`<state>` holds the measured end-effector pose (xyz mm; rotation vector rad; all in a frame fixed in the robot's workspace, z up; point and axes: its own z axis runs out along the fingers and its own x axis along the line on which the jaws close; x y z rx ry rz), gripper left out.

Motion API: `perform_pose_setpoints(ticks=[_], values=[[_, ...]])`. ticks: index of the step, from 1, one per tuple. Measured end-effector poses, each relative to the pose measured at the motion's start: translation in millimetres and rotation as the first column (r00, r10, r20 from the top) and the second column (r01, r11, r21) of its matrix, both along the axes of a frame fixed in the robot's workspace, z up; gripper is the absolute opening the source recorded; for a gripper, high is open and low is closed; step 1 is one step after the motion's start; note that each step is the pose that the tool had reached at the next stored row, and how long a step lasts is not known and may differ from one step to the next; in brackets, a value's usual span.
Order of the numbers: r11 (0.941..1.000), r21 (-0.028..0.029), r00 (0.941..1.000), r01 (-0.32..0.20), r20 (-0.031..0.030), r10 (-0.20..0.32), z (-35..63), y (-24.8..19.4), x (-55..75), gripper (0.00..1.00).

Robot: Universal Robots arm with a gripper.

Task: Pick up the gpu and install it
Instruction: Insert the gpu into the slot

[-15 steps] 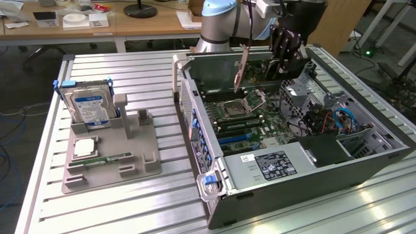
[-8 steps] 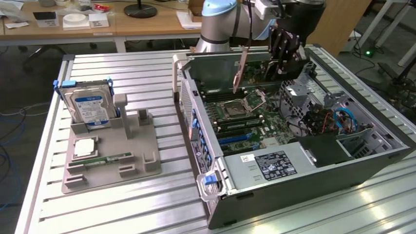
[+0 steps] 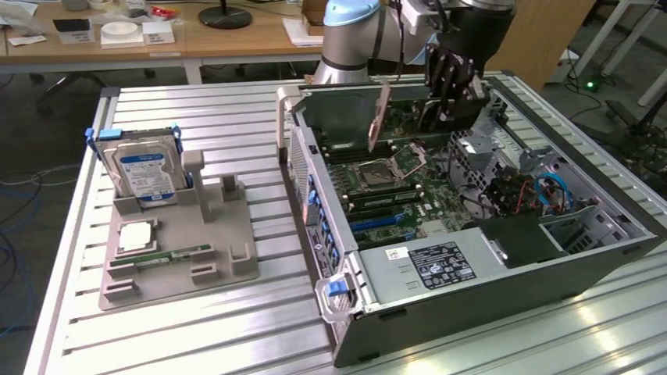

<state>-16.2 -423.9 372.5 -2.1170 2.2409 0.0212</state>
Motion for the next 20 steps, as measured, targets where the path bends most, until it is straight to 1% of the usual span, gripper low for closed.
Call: perform_pose_setpoints(ticks=[1, 2, 4, 6, 11, 14, 15, 17, 18, 20], values=[[1.0000, -0.0008, 1.0000, 0.000, -0.0036, 0.000, -1.0, 0.0, 0.0, 0.28], [1.0000, -0.0024, 1.0000, 0.000, -0.0057, 0.000, -1.7, -0.2, -0.1, 0.28], [1.0000, -0.0068, 1.0000, 0.000, -0.0076, 0.000, -3.2, -0.4, -0.2, 0.28], [0.9999, -0.0100, 1.0000, 0.000, -0.0076, 0.000, -5.8, -0.5, -0.2, 0.28], [0.9999, -0.0105, 1.0000, -0.004, -0.0076, 0.004, -14.7, -0.5, -8.5, 0.28], [0.9998, -0.0105, 0.9998, -0.016, -0.0076, 0.016, -20.2, -0.5, -11.8, 0.28], [0.9998, -0.0105, 0.9998, -0.019, -0.0076, 0.019, -21.8, -0.8, -12.0, 0.28], [0.9997, -0.0106, 0.9998, -0.021, -0.0077, 0.021, -23.5, -3.8, -12.4, 0.28], [0.9997, -0.0104, 0.9998, -0.021, -0.0076, 0.021, -24.5, -4.6, -13.0, 0.28], [0.9997, -0.0107, 0.9998, -0.021, -0.0077, 0.021, -27.2, -5.0, -16.0, 0.28]])
